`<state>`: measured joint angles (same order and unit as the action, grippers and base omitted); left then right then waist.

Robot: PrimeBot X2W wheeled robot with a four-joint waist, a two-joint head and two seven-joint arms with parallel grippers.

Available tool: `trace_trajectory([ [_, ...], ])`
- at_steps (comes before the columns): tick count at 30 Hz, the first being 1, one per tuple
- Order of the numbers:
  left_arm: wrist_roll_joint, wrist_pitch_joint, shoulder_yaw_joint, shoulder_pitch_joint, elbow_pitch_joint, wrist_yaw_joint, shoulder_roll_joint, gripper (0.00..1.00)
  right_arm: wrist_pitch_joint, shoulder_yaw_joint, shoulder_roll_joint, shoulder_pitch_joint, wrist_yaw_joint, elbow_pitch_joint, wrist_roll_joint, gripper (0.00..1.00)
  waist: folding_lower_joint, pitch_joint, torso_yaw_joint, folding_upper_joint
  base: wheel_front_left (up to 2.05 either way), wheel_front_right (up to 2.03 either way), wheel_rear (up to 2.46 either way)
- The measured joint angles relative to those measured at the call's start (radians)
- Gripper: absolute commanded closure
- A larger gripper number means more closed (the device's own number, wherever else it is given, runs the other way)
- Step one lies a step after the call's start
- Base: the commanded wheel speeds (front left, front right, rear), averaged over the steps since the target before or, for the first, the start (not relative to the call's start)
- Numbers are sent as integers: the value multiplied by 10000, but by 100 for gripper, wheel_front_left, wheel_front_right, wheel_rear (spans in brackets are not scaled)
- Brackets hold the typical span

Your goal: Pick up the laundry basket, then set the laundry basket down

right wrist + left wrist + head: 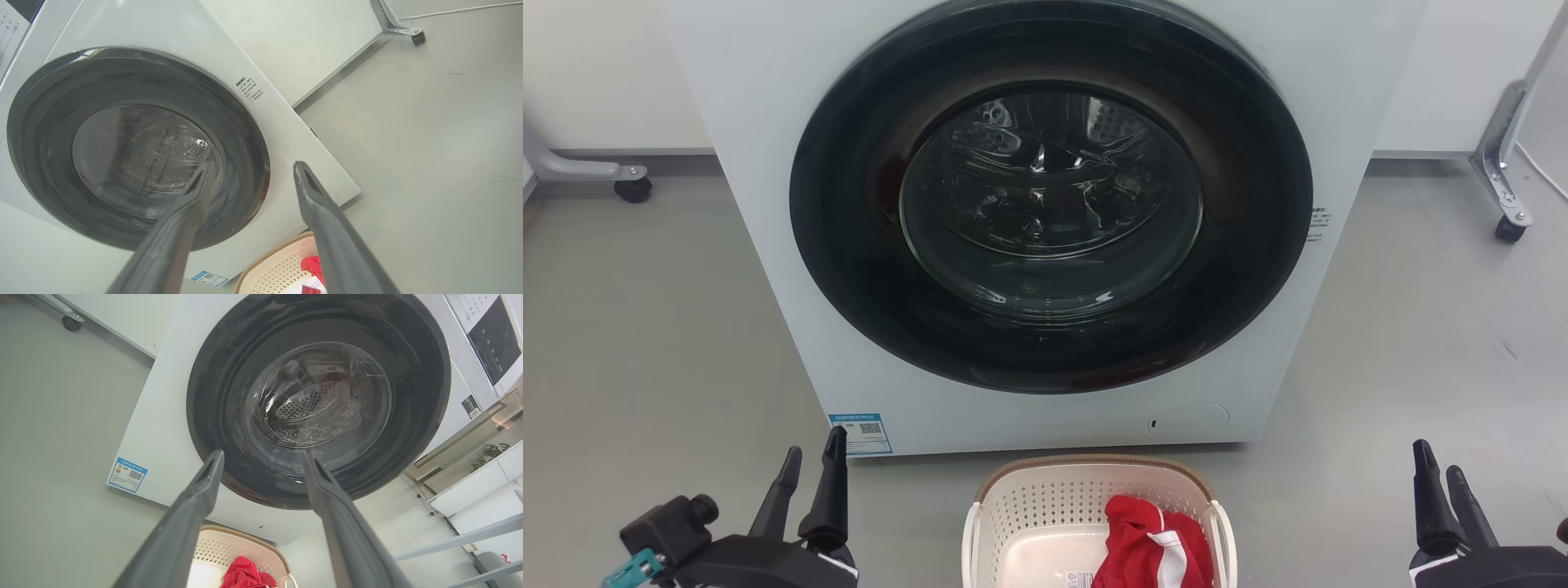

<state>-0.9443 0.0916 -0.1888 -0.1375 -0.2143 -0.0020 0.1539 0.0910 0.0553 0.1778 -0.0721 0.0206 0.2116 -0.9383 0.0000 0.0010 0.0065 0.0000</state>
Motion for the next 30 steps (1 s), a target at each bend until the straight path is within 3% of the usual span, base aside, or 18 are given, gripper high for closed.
trace_trajectory([
  [30,4040,1101,-1325,4,48,874,384,0,1078,1243,583,56,-825,109,3990,0,-1,14,88,0,0,0,0],
])
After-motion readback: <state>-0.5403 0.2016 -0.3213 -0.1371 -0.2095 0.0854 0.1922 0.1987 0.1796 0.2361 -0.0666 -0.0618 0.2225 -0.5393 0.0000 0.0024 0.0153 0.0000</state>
